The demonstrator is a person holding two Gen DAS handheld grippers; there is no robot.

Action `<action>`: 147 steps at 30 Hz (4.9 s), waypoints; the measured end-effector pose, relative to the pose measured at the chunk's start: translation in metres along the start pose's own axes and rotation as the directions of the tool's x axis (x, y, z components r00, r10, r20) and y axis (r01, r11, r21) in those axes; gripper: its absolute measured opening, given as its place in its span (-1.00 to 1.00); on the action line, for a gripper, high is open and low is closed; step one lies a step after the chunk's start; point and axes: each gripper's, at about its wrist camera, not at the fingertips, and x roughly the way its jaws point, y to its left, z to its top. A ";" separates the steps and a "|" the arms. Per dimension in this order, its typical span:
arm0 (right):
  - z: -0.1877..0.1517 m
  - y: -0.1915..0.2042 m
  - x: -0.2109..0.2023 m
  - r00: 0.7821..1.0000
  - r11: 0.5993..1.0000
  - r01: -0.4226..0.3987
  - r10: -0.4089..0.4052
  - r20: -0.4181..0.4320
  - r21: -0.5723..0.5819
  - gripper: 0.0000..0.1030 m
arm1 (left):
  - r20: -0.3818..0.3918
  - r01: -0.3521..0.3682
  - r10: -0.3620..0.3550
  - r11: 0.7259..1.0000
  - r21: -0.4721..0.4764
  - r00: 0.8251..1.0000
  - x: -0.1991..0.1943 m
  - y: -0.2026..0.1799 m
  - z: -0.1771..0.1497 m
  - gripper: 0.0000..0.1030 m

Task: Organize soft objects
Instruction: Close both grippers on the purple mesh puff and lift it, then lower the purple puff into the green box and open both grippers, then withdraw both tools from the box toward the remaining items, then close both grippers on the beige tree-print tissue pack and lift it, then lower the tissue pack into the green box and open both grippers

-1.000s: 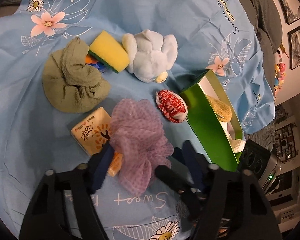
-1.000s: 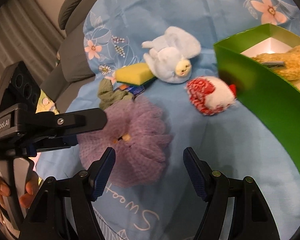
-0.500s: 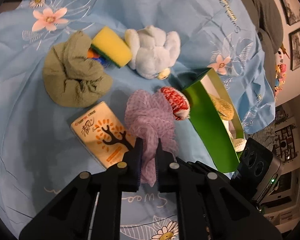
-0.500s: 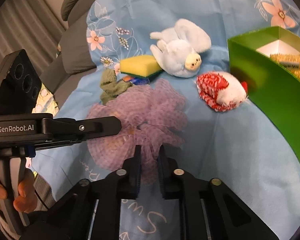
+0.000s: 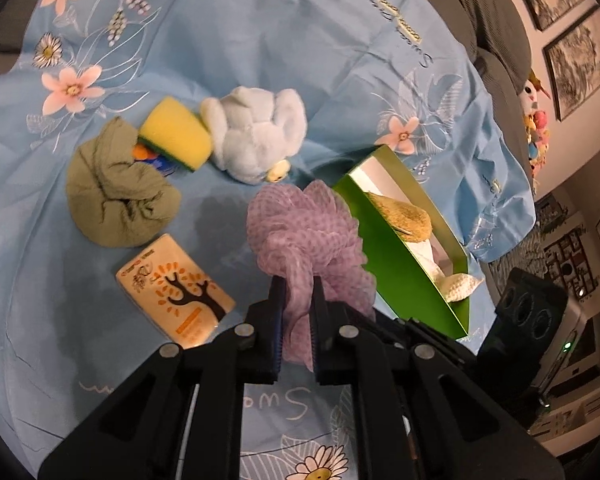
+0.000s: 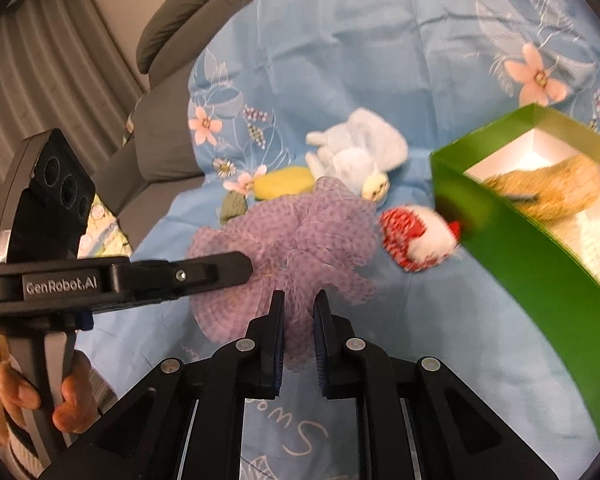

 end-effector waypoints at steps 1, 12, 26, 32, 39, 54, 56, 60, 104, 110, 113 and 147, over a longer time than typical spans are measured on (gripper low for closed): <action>0.001 0.000 -0.003 1.000 1.000 0.004 -0.004 0.009 0.000 -0.72 | 0.000 0.003 -0.003 1.000 0.009 1.000 0.001 -0.004 0.000 -0.86; 0.009 -0.017 -0.061 0.985 0.997 0.073 -0.074 0.158 0.007 -0.72 | 0.067 -0.021 0.009 0.986 0.166 0.998 0.006 -0.071 0.001 -0.86; 0.018 -0.081 -0.138 0.932 0.974 0.157 -0.201 0.301 0.165 -0.72 | 0.033 0.005 -0.018 0.928 0.372 0.999 0.060 -0.178 0.011 -0.85; 0.016 -0.110 -0.146 0.908 0.936 0.256 -0.319 0.273 0.242 -0.72 | -0.032 0.006 0.009 0.901 0.435 0.999 0.104 -0.212 0.015 -0.84; 0.014 -0.139 -0.127 0.903 0.890 0.346 -0.402 0.153 0.296 -0.70 | -0.063 -0.102 0.152 0.864 0.492 0.986 0.151 -0.225 0.011 -0.29; 0.004 -0.152 -0.148 0.816 0.802 0.494 -0.561 0.141 0.336 0.43 | -0.033 -0.099 0.128 0.885 0.454 0.991 0.122 -0.212 0.020 0.98; 0.004 -0.152 -0.155 0.797 0.789 0.504 -0.582 0.164 0.352 0.47 | -0.017 -0.094 0.113 0.889 0.448 0.993 0.106 -0.204 0.021 0.98; 0.002 -0.150 -0.172 0.806 0.822 0.414 -0.531 0.261 0.391 0.54 | 0.029 -0.095 0.091 0.919 0.383 0.995 0.066 -0.170 0.026 0.98; -0.010 0.060 0.112 0.971 0.971 0.074 -0.122 -0.206 -0.227 0.73 | -0.086 -0.056 0.034 0.960 -0.274 0.996 0.023 0.097 0.008 0.18; -0.007 0.057 0.110 0.976 0.976 0.069 -0.110 -0.191 -0.207 0.11 | -0.104 -0.090 0.064 0.959 -0.268 0.993 0.021 0.103 0.005 -0.31; -0.008 0.057 0.106 0.978 0.978 0.066 -0.103 -0.181 -0.200 0.09 | -0.106 -0.085 0.059 0.961 -0.263 0.993 0.021 0.100 0.004 -0.31; 0.015 0.007 -0.061 0.984 0.984 0.120 -0.100 0.146 -0.134 0.07 | -0.004 -0.004 0.004 1.000 0.028 1.000 0.000 -0.072 0.017 -0.34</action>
